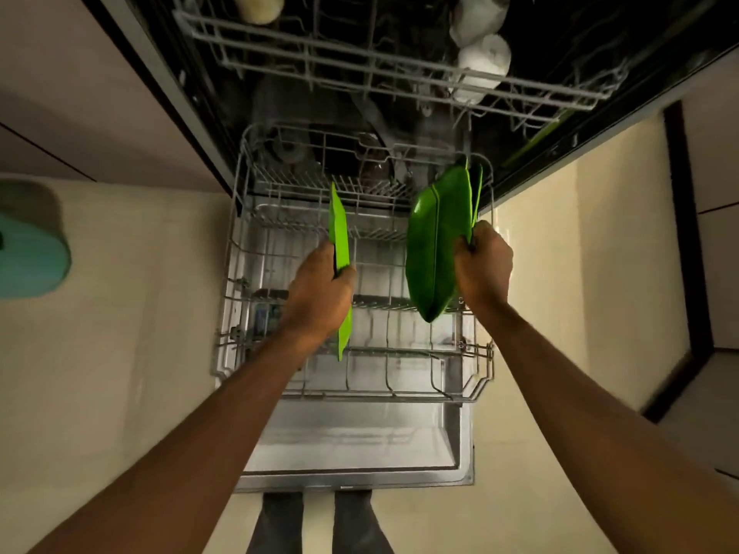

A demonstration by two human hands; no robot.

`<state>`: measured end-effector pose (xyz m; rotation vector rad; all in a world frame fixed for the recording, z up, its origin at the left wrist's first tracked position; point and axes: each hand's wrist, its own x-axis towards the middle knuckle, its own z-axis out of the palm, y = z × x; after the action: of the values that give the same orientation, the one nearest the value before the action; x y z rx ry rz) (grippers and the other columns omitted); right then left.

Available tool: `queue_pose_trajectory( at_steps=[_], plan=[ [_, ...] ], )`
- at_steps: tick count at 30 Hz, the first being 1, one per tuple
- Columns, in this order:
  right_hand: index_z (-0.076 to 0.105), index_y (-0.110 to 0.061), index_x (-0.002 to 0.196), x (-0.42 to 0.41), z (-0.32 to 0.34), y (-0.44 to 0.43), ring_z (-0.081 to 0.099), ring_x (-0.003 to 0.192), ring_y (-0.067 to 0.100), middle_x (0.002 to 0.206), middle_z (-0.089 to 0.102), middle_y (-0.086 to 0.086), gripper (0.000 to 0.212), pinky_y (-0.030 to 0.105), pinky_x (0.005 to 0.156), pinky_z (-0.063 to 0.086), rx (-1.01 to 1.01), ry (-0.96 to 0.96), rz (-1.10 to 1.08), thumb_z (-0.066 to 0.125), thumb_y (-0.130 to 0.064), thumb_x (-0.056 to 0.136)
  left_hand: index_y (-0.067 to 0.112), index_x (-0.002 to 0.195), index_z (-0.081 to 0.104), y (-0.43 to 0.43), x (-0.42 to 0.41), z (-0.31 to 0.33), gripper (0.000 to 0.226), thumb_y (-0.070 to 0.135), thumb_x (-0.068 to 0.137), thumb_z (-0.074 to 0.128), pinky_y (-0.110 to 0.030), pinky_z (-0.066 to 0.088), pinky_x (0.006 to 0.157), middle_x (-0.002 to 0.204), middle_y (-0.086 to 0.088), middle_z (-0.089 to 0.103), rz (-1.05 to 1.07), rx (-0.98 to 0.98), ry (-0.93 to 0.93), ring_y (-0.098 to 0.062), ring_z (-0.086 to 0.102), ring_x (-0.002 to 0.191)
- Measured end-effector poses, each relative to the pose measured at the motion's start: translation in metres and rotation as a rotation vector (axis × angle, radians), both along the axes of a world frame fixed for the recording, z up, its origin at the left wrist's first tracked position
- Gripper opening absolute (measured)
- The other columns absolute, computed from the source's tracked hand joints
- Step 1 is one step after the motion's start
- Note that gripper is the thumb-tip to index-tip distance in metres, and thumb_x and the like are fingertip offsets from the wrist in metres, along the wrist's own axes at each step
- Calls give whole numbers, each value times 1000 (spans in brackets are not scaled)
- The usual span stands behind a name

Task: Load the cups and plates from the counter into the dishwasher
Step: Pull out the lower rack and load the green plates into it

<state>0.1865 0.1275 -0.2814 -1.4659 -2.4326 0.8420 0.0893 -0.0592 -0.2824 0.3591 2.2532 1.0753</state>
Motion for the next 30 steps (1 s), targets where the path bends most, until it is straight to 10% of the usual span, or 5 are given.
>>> queue_pose_trajectory(
  at_steps=[13,30],
  plan=[
    [63,-2,102,-43,-56,64,58,93,32,112,55,14,20,28,68,33,99,-162,13,53,-13,89,21,77,46,21,-15,-42,16,16,90,55,-30,32,55,71,2,49,-48,-42,-4,-10,45,61],
    [57,-10,112,-67,-89,78,52,75,21,94,62,6,25,29,65,34,181,-346,47,49,-29,98,5,87,51,27,-16,-63,13,16,90,55,-33,35,57,80,-16,55,-24,6,-35,-25,48,65]
  ],
)
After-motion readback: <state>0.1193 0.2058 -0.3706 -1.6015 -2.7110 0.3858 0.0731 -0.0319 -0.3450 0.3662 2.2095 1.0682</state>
